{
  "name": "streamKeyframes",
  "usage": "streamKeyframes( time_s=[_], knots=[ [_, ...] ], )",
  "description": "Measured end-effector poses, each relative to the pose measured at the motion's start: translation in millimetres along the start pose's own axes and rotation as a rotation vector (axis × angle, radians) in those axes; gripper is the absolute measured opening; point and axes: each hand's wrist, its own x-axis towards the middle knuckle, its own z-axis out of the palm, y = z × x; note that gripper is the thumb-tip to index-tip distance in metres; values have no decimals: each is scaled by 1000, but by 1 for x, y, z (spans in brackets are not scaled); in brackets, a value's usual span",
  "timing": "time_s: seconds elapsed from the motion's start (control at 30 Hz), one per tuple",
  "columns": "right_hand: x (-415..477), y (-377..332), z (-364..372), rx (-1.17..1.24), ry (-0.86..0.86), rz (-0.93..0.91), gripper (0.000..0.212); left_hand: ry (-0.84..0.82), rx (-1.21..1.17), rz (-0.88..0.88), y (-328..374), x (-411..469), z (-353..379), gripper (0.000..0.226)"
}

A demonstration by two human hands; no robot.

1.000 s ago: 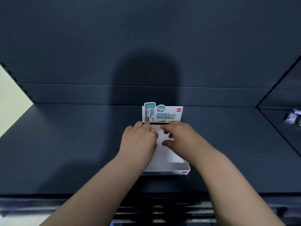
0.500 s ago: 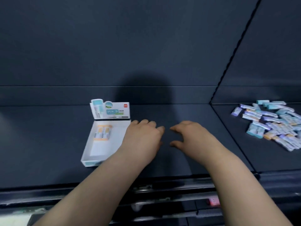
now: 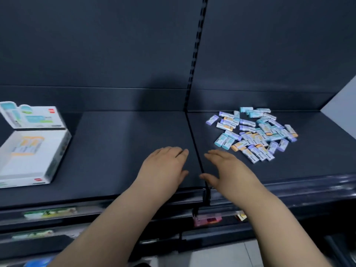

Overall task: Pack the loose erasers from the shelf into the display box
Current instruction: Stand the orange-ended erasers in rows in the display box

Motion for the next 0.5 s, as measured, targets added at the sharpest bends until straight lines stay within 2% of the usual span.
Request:
streamKeyframes(
  time_s=[0.5],
  knots=[
    [-6, 51, 6, 38, 79, 336, 55, -88, -116, 140, 6, 48, 30, 48]
  ],
)
